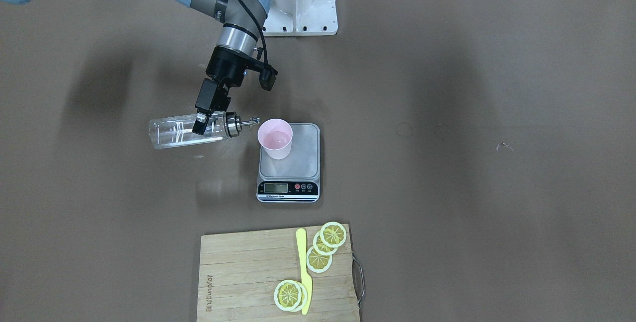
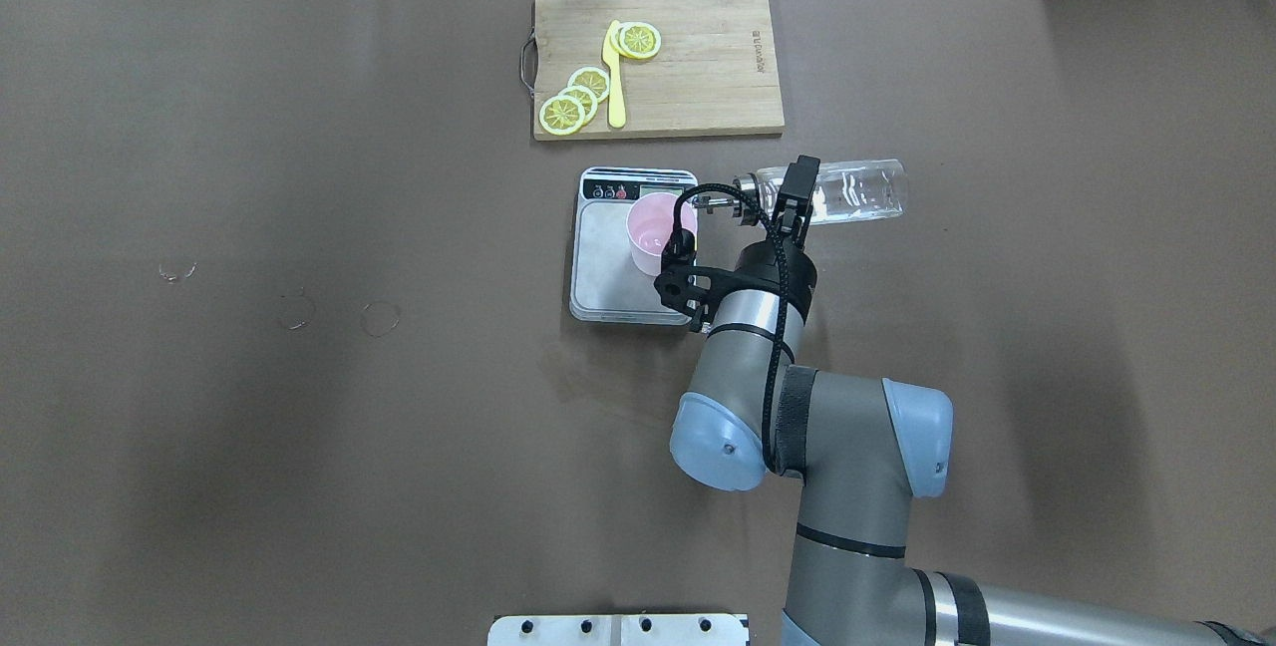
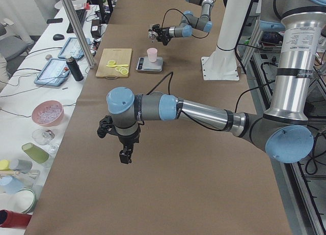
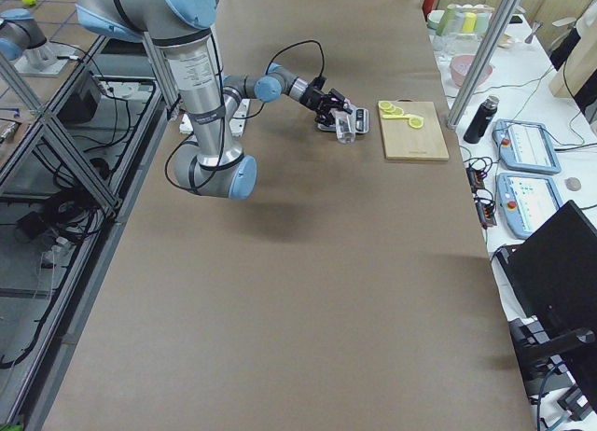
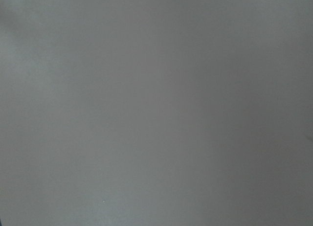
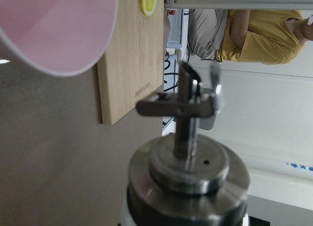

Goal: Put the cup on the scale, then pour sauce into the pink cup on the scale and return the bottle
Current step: 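Hold bottle tilted over pink cup with right gripper to pour sauce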

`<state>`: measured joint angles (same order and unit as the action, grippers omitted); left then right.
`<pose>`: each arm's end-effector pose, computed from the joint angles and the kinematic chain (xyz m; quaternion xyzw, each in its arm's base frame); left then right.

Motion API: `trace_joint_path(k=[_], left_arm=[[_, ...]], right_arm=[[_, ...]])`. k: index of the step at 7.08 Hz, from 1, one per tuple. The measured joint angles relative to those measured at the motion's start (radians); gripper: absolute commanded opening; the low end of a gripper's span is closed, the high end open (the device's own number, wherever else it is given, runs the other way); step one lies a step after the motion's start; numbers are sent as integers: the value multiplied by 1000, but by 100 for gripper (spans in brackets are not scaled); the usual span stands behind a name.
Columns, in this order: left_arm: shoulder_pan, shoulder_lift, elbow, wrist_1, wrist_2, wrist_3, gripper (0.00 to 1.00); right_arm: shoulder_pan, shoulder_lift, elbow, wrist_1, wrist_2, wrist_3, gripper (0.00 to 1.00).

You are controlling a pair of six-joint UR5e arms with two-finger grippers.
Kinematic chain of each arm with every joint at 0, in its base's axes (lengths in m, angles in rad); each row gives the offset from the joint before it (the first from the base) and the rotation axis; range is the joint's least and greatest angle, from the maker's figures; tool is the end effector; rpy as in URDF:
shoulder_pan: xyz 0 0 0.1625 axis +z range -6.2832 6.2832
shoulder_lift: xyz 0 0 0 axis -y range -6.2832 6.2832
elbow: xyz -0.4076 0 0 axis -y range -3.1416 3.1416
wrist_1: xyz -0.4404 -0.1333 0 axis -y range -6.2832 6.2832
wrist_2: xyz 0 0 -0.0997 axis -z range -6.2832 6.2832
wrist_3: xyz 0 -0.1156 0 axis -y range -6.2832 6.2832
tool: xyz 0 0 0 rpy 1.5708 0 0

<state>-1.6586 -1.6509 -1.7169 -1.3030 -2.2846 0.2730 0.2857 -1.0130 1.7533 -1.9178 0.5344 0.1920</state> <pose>-0.1063 -0.5506 0.5615 0.0435 0.3471 0.0794 0.9334 -0.5634 -0.4081 0.2274 0.4525 0.2449 -0.3601 0.7782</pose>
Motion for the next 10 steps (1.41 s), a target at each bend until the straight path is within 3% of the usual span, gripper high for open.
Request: trace_joint_path(k=[7,10], left_arm=[[-78,22,-3,3,-12,-9,98],[-82,14,-37,22,-42,-15,99]], right_arm=[[15,71,-66,-77,-21,-165,0],[17,56,-41,-63,-20,-58,0]])
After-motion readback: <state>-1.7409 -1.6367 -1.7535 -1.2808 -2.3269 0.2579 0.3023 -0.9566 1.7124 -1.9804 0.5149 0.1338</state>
